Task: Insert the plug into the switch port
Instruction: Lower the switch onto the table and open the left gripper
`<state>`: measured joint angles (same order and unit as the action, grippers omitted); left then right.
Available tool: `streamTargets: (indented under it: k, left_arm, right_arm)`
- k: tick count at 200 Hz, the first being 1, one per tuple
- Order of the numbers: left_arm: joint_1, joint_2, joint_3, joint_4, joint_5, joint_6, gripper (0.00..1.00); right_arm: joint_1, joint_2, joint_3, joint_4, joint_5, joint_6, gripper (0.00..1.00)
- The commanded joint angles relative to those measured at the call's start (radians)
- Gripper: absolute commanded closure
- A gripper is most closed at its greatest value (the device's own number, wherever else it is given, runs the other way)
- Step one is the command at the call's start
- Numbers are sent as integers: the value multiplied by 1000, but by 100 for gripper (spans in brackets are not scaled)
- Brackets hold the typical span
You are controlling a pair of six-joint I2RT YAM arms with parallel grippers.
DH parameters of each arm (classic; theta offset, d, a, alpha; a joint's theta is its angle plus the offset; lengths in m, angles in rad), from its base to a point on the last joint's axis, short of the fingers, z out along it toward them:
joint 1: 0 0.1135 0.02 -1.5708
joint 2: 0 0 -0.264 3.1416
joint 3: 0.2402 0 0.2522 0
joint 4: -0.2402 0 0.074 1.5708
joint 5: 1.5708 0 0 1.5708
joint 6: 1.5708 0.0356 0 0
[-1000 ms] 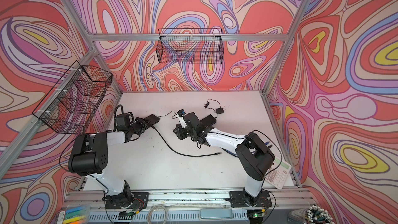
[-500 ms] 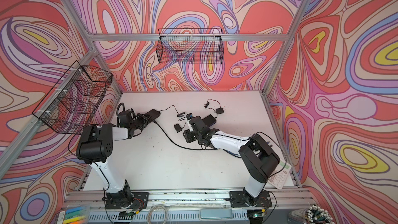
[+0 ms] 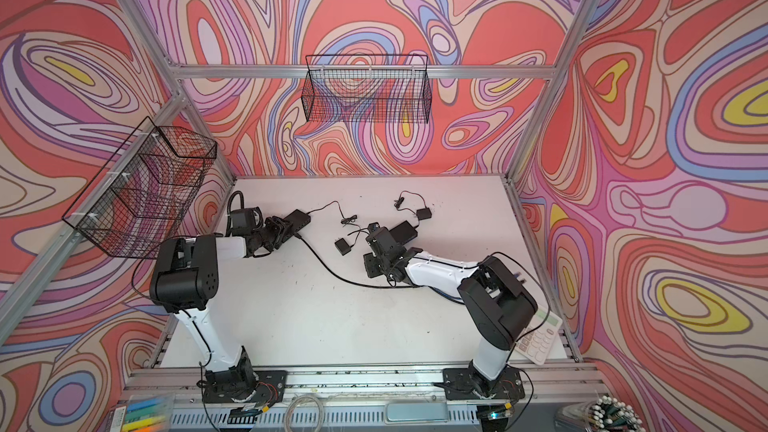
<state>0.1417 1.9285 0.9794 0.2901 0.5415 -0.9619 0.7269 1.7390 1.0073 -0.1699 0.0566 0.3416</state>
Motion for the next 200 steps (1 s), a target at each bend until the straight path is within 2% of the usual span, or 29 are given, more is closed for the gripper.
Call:
streamTargets:
  k: [1,11,13,15,19,59,97,107,116,119,122,125,179,200]
  left_arm:
    - [6,30,-9,-258,-113,63,14]
    - [6,24,-9,-267,-118,63,12]
    - [6,23,-7,-269,-119,64,11]
    - [7,22,-6,-273,-121,64,3]
    - [7,20,-3,-282,-127,64,0]
    - [8,-34,-3,-390,-208,55,0]
    - [12,-101,13,-533,-288,64,0]
    - [13,-118,18,-569,-304,69,0]
    - [13,-133,20,-598,-316,72,0]
    - [13,-140,18,-600,-318,74,0]
    - [12,-146,16,-602,-319,76,0]
    - [13,-152,13,-604,-319,79,0]
    - [13,-343,-54,-639,-380,95,0]
    - [11,-448,-59,-683,-430,124,0]
  right_arm:
    - [-4,27,-9,-19,18,17,48]
    - [-4,28,-8,-17,17,19,48]
    - [-5,27,-6,-17,16,19,48]
    - [-4,28,-7,-18,17,19,48]
    - [-4,27,-6,-19,17,20,48]
    - [-5,60,8,-26,23,23,48]
    - [-5,65,9,-23,27,30,36]
    - [-3,64,7,-21,23,28,32]
    - [-5,62,7,-16,18,28,21]
    - [-3,61,6,-13,18,28,16]
    - [-5,62,6,-11,17,28,5]
    - [-4,60,6,-10,15,28,2]
    - [-6,39,40,-38,48,14,2]
    - [-24,-50,13,-5,79,10,2]
